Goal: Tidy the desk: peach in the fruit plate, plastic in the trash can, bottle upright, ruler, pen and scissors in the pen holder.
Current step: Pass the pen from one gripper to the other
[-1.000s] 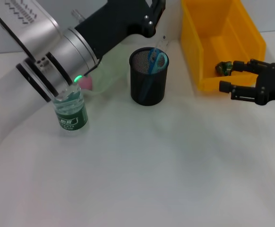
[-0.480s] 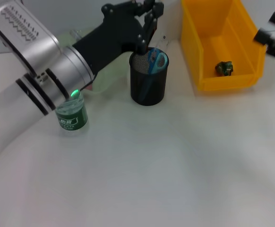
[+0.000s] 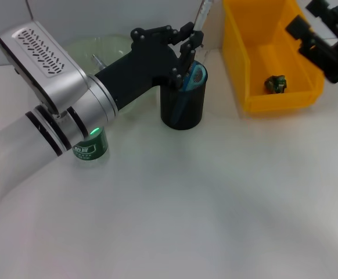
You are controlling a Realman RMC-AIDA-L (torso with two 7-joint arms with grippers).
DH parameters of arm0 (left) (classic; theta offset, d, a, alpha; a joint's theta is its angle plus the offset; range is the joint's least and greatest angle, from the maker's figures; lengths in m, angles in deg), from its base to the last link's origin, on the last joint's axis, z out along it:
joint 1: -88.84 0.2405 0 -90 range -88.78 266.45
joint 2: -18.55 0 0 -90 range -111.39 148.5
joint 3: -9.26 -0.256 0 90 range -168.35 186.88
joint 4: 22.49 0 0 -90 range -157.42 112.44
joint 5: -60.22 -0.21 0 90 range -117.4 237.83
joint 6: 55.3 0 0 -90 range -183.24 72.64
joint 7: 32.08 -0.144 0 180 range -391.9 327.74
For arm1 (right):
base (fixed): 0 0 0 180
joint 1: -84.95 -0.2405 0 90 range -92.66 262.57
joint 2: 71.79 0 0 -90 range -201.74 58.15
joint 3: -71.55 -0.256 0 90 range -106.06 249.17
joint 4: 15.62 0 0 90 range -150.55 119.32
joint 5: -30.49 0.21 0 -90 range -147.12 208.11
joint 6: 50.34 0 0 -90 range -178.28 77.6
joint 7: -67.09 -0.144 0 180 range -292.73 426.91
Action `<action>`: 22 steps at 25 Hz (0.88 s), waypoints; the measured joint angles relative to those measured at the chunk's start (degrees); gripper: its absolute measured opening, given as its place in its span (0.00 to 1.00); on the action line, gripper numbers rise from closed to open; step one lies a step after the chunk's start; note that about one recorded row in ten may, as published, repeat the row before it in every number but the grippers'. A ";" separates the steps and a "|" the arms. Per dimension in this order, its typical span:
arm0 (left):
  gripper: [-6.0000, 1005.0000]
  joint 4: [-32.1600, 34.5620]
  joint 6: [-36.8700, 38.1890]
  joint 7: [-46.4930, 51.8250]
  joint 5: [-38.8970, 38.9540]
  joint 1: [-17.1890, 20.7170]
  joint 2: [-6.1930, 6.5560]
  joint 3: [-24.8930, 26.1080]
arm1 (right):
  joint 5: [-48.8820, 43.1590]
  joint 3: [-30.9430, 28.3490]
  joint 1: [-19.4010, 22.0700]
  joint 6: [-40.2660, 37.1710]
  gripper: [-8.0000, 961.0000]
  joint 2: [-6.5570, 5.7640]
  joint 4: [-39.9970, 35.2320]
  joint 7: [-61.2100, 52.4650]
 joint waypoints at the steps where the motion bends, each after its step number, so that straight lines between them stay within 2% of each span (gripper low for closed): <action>1: 0.17 -0.36 -0.79 -0.72 0.07 -0.14 0.00 -0.26 | 0.03 -0.07 -0.19 -0.04 0.85 0.02 1.86 1.61; 7: 0.17 -0.67 -2.57 -1.21 0.11 -0.50 0.00 -0.17 | 0.86 -2.02 -1.49 1.15 0.85 0.17 12.28 10.73; 16: 0.17 -0.71 -2.95 -2.12 0.30 -0.40 0.00 -0.67 | 1.57 -4.48 -3.98 4.78 0.85 0.43 22.72 20.89; 22: 0.18 -0.98 -3.24 -2.33 0.30 -0.56 0.00 -1.29 | 1.36 -4.34 -5.38 5.03 0.85 0.51 25.47 23.66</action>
